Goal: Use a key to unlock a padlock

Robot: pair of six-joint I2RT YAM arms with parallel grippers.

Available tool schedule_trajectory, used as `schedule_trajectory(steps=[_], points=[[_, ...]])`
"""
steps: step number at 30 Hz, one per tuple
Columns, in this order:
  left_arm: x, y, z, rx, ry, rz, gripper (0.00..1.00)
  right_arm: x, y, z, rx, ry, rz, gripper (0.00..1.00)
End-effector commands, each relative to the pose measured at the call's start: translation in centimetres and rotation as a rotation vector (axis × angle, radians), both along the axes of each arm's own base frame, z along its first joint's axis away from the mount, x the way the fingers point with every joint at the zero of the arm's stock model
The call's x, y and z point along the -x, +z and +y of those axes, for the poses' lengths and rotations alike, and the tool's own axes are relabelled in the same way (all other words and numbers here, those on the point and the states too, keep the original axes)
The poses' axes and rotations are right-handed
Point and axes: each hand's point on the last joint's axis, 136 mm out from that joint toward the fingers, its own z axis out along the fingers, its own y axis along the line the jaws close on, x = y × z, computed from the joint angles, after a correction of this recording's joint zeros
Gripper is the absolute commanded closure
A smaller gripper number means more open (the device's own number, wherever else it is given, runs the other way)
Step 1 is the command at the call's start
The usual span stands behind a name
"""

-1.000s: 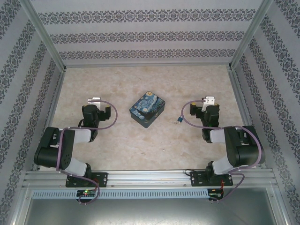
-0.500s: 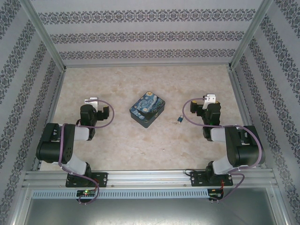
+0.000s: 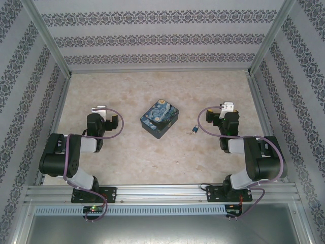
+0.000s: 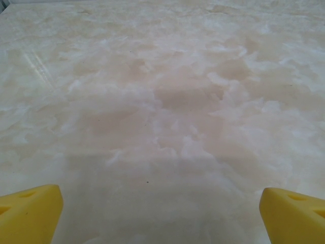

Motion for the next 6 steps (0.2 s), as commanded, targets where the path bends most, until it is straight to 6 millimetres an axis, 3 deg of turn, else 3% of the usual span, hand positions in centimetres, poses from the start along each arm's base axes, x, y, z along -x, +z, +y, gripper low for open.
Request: schedule_trajectory(steps=[1,6], points=[[-0.73,1.27,-0.05,0.011,-0.005,-0.053,0.00,-0.52,0.44,0.22,-0.011,0.015,-0.011,0.02],[-0.70,1.30,-0.08,0.012,-0.007,-0.055,0.00,-0.43,0.53,0.24,-0.014,0.020,-0.015,0.02]])
